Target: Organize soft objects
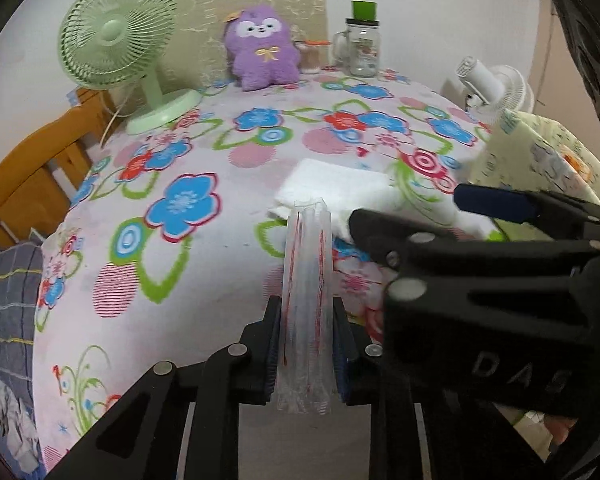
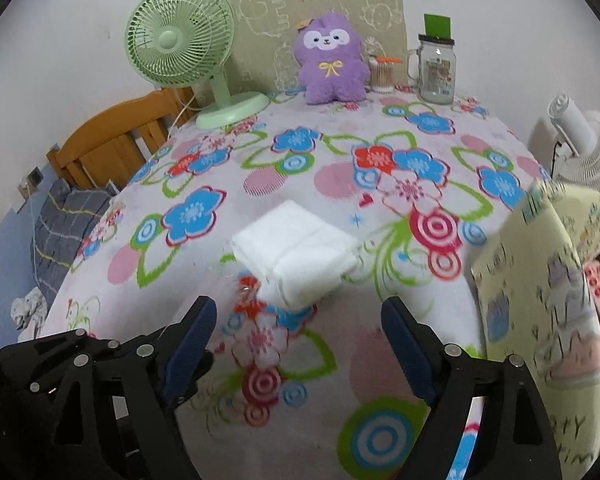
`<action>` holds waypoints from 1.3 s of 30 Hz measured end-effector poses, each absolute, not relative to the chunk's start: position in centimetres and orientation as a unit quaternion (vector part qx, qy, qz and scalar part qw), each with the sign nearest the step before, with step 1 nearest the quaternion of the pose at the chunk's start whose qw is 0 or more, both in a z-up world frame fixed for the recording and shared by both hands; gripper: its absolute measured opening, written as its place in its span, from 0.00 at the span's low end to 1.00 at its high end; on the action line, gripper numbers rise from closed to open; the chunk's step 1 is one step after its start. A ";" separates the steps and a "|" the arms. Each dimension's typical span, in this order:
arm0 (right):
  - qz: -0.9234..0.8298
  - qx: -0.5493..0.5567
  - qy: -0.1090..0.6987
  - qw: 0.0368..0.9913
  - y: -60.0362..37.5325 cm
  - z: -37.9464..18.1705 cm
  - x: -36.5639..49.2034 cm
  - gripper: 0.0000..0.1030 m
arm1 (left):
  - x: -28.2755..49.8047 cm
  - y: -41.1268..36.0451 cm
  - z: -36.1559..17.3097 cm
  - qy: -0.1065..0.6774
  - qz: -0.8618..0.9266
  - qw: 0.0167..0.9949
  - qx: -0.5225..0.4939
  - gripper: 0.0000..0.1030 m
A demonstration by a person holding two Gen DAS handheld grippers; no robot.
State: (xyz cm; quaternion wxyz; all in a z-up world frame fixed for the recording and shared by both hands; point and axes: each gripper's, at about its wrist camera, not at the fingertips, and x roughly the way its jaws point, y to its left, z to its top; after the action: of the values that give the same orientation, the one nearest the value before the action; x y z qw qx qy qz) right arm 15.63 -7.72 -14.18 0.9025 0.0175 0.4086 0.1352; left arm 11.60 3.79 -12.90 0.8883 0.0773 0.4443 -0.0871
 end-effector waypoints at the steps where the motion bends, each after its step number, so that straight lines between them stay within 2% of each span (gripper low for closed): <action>1: 0.134 0.016 0.408 0.903 -7.6 -14.1 15.9 0.86 | 11.9 4.1 -12.9 0.444 -0.083 0.889 0.076 0.21; 14: 0.119 -0.016 0.408 0.905 -5.6 -14.5 20.7 0.90 | 16.6 6.4 -14.3 0.456 -0.036 0.889 0.031 0.21; 26: 0.121 -0.044 0.450 0.884 -3.7 -18.1 23.4 0.90 | 17.5 7.1 -15.0 0.458 -0.025 0.888 0.032 0.21; 29: 0.112 -0.046 0.441 0.890 -3.7 -18.1 23.2 0.83 | 17.5 7.0 -15.0 0.457 -0.024 0.888 0.035 0.21; 32: 0.115 -0.057 0.436 0.891 -3.5 -17.8 22.8 0.68 | 17.4 6.7 -15.0 0.457 -0.025 0.888 0.040 0.21; 36: 0.128 -0.063 0.436 0.889 -3.1 -17.5 22.2 0.42 | 17.2 6.3 -14.9 0.455 -0.032 0.889 0.039 0.21; 39: 0.138 -0.051 0.441 0.885 -3.2 -17.3 21.6 0.33 | 16.7 5.9 -14.5 0.451 -0.033 0.891 0.040 0.21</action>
State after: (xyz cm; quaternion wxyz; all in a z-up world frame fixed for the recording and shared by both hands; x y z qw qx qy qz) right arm 21.59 -3.20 -17.26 0.8852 -0.0506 0.4414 0.1377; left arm 16.70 5.87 -14.51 0.8908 0.0398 0.4514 -0.0334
